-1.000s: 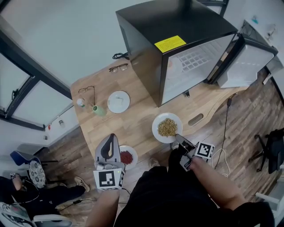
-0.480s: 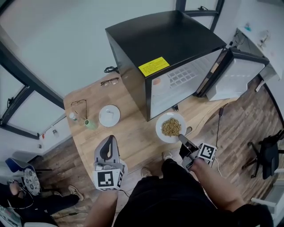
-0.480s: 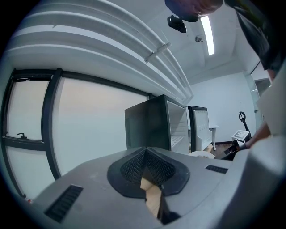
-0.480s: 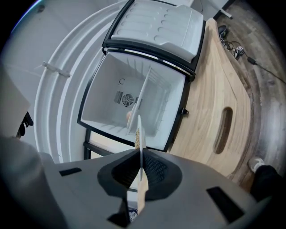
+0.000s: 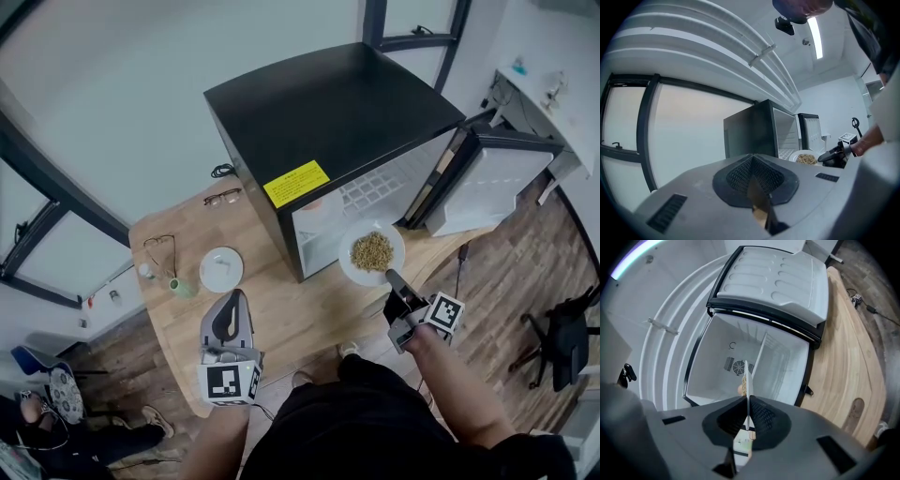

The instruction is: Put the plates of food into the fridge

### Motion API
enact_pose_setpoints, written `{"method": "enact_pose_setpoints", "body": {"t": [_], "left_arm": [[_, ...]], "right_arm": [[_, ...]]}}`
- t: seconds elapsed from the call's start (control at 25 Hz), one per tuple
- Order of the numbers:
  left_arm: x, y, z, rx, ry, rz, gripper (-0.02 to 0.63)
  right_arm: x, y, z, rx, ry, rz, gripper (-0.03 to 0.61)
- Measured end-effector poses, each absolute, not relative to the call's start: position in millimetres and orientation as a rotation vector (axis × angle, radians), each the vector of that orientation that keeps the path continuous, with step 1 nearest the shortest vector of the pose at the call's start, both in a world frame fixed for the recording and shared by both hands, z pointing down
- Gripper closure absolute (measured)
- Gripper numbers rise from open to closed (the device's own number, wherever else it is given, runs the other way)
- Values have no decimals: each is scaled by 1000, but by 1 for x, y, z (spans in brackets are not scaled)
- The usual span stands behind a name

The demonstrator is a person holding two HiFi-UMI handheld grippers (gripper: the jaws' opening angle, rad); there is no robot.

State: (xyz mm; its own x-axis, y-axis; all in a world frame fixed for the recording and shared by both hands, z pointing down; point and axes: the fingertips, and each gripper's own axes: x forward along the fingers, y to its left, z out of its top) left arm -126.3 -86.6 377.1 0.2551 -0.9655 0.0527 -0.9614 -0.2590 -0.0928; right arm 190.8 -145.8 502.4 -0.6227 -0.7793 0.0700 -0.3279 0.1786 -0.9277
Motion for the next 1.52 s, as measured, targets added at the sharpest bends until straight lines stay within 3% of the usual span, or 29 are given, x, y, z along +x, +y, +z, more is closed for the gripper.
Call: {"method": "enact_pose_setpoints", "body": {"t": [0.76, 1.52], "left_arm": [[-113, -149, 363, -2372, 1963, -161, 611], [-141, -151, 378, -2190, 2220, -236, 611]], "right_arm": [[224, -256, 477, -1027, 2038, -1405, 545], [205, -361, 470, -1122, 2204, -1425, 539]]}}
